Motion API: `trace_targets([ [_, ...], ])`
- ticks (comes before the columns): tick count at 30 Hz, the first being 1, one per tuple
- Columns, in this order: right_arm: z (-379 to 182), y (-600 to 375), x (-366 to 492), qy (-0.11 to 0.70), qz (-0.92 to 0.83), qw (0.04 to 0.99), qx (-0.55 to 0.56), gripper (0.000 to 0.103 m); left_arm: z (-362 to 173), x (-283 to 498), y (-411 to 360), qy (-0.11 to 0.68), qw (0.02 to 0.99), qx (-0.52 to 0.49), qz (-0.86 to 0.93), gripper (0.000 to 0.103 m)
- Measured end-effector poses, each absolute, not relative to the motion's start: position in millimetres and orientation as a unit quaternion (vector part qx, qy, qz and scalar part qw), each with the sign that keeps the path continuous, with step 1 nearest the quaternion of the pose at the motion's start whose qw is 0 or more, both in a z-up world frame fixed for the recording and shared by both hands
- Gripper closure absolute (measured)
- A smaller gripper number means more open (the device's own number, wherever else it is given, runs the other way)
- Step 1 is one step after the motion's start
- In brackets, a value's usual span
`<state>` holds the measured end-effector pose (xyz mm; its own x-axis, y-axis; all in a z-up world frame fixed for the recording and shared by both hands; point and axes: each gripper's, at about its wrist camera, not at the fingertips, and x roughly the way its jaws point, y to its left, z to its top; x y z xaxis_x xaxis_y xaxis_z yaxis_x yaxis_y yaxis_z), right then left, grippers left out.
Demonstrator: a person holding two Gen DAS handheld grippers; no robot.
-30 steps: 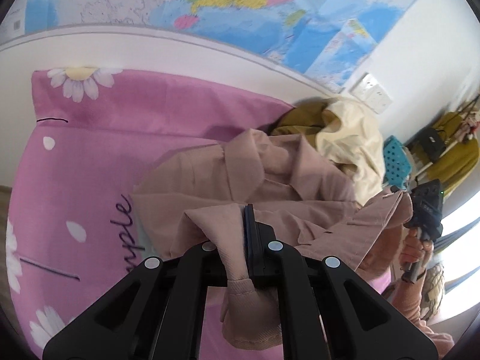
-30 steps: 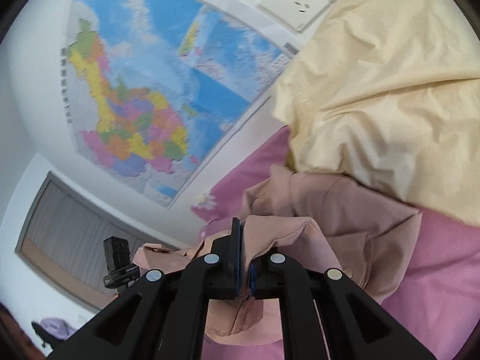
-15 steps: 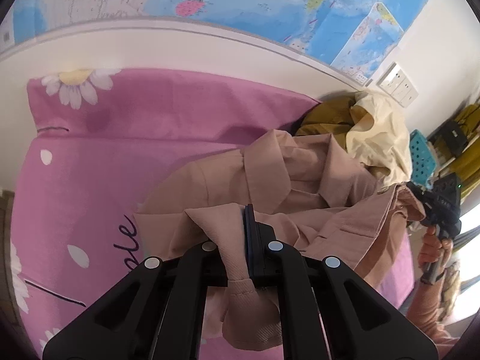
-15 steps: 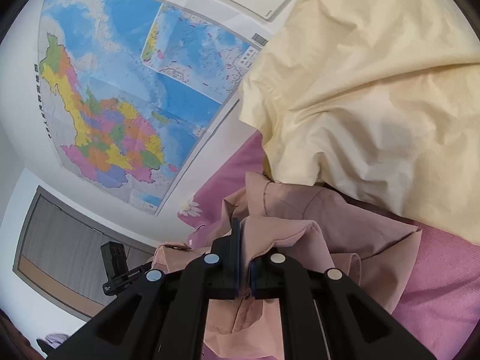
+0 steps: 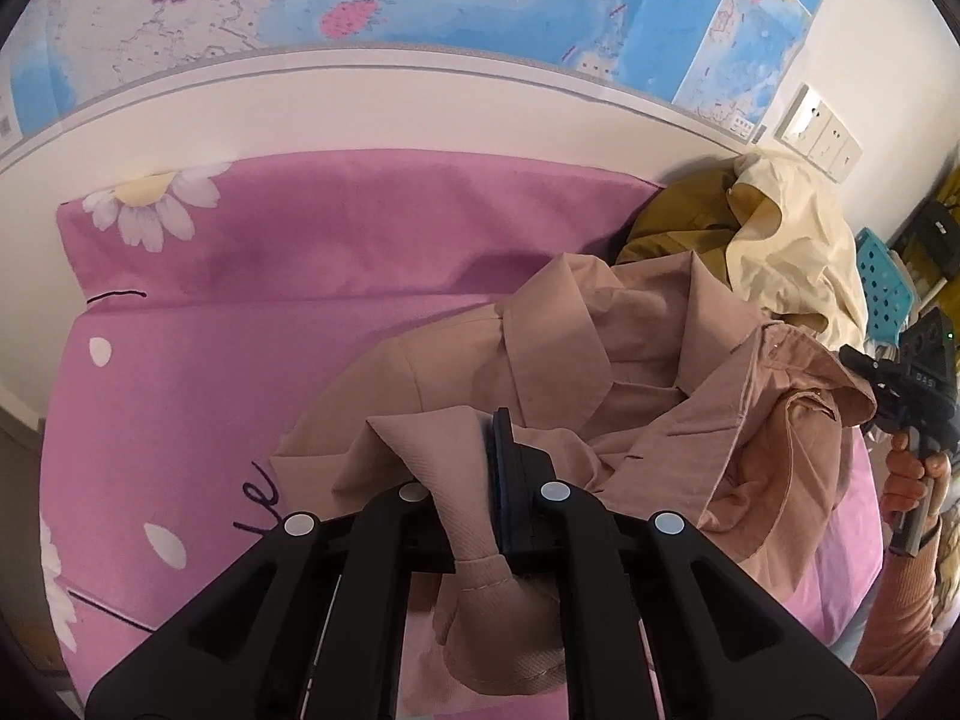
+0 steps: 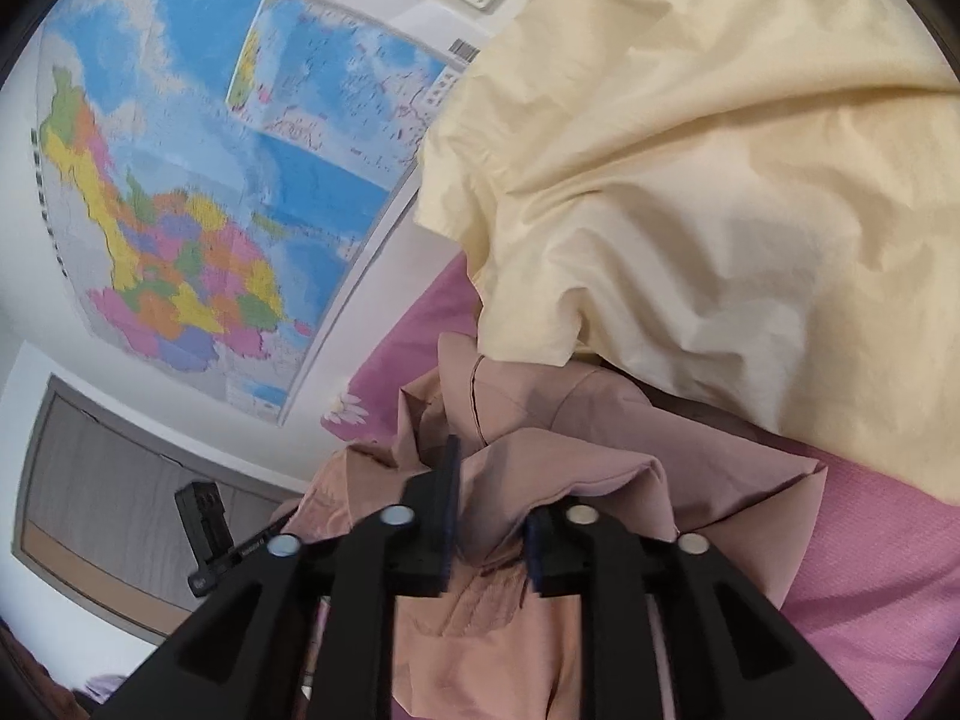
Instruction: Fold large clothes
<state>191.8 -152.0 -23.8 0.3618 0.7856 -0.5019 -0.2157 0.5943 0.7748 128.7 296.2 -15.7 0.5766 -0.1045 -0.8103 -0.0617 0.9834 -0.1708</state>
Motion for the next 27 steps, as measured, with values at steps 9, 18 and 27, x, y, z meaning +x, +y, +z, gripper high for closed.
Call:
trace_targets([
  [9, 15.0, -150.4, 163.3, 0.415, 0.344, 0.806, 0.246, 0.048, -28.8, 143.6, 301.0, 0.476, 0.874, -0.099, -0.015, 0.089],
  [18, 28.6, -59.4, 109.8, 0.366, 0.372, 0.853, -0.033, 0.045, -13.5, 133.4, 306.1, 0.442, 0.886, -0.127, -0.065, 0.036],
  [27, -36.1, 9.1, 140.5, 0.385, 0.297, 0.84, -0.239, 0.035, 38.0, 78.3, 290.0, 0.335, 0.937, -0.028, -0.095, 0.016],
])
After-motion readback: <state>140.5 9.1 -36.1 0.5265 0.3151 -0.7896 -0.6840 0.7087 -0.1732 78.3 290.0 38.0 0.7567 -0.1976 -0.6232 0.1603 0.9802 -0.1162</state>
